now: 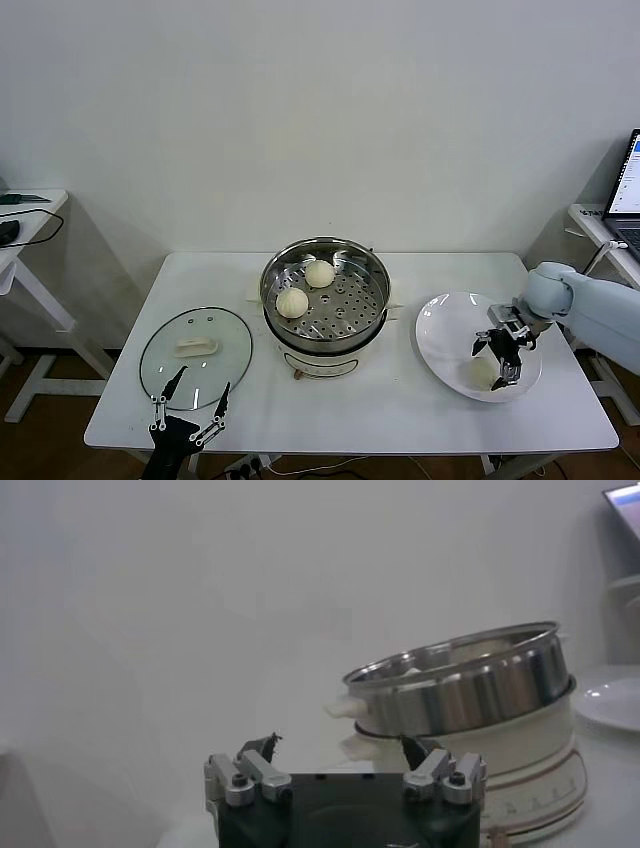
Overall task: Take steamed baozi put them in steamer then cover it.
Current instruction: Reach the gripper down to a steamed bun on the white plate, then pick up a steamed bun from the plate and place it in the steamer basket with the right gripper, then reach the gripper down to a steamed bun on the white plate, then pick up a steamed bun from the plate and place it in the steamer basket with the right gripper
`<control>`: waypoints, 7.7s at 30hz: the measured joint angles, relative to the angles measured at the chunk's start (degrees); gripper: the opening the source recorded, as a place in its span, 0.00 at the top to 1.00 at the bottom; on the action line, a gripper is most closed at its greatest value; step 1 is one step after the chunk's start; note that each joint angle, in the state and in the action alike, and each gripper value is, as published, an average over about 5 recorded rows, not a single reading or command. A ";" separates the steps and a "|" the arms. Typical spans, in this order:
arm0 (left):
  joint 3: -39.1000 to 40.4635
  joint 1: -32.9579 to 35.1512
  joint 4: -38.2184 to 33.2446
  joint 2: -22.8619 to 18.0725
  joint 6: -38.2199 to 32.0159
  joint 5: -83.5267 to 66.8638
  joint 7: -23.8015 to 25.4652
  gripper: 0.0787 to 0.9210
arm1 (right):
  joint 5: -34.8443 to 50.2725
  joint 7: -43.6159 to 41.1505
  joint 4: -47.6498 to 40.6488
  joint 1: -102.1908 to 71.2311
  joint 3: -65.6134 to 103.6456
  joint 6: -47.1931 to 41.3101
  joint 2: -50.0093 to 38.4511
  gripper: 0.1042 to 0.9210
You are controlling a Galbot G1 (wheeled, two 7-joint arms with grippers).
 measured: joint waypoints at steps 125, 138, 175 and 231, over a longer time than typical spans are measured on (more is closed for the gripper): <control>1.10 -1.41 1.87 0.41 -2.28 -0.52 -0.74 0.12 | -0.44 -8.84 -12.17 13.20 3.47 6.49 4.41 0.12; 1.21 -1.27 2.60 0.12 -2.68 -0.36 -0.73 0.12 | -4.09 -5.82 -17.08 3.17 7.16 4.64 4.30 0.12; 0.69 -1.42 2.25 -0.07 -2.42 -1.27 -0.87 0.12 | -7.28 -0.42 -23.28 -2.28 9.83 5.23 7.72 0.31; 0.60 -2.16 1.11 0.19 -2.44 -1.91 -1.27 0.12 | 14.36 -4.71 -6.44 24.68 -12.59 -8.03 34.38 0.31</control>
